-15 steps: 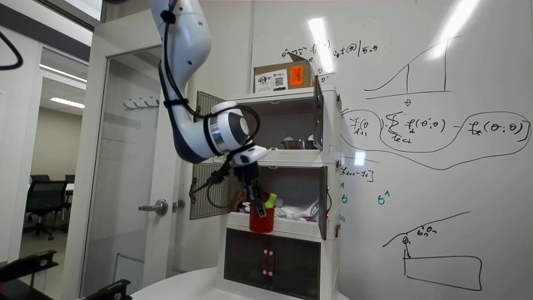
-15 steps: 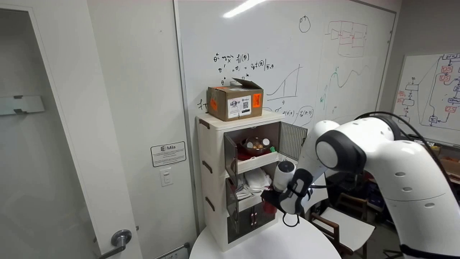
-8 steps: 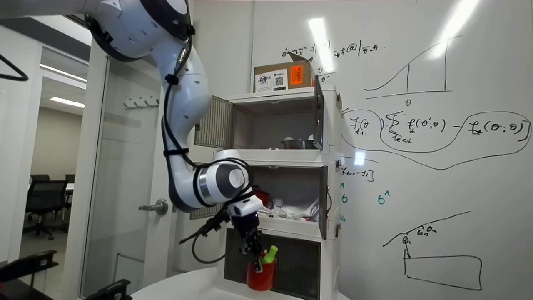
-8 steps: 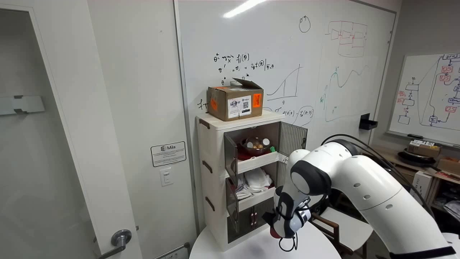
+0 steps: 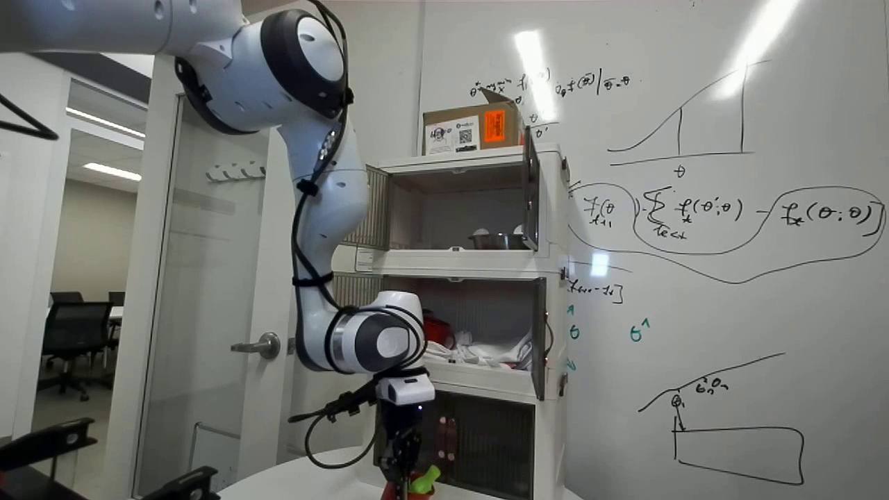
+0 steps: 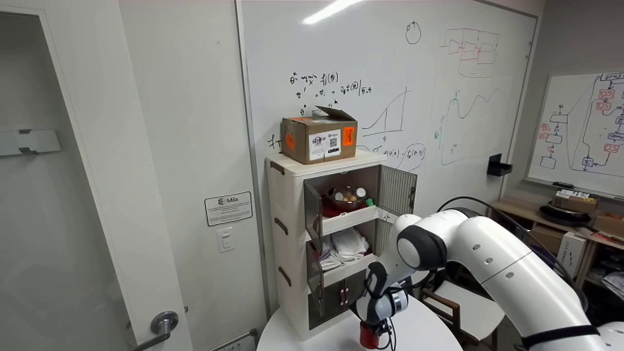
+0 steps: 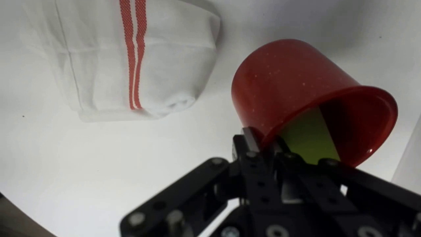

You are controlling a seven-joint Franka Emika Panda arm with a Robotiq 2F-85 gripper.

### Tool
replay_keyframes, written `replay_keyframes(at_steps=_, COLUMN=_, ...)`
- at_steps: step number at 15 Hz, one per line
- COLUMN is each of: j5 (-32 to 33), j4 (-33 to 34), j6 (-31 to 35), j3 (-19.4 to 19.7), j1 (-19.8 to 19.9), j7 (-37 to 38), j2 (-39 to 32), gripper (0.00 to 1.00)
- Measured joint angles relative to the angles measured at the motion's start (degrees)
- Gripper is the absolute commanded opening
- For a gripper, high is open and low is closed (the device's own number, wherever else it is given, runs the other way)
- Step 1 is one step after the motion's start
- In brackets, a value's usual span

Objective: Move the red cup to the table

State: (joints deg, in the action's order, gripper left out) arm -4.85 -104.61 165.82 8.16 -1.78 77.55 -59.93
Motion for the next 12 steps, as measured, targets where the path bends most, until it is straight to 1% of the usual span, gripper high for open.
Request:
replay_keyframes(at_steps=2, j5=-0.4, j4=2.7, j6=-0.2, j3=1.1, j1=-0.5, j7=-0.1, j2=-3.1, gripper=0.02)
replay_keyframes(at_steps=6, j5=-0.6, j4=8.0, j6=0.5, j3=5.4, j1=-3.2, j7=0.1, j2=-9.8, gripper=0.02)
replay_keyframes(at_steps=8, j5=-0.7, j4=9.9, j6=1.5, j3=7.1, j1=-4.4, j7=0.1, j2=-11.5, gripper=0.02)
replay_keyframes(at_steps=9, j5=-0.8, j4=10.8, j6=1.6, j3=7.6, j1=-4.8, j7=0.1, j2=-12.0, gripper=0.32)
replay_keyframes(at_steps=10, j5=-0.8, j4=11.5, j6=1.6, j3=7.9, j1=-5.1, j7=0.1, j2=-12.4, gripper=0.33)
replay_keyframes(at_steps=12, j5=-0.8, j4=12.5, j6=1.5, j3=8.1, j1=-5.4, j7=0.1, j2=-13.1, gripper=0.46)
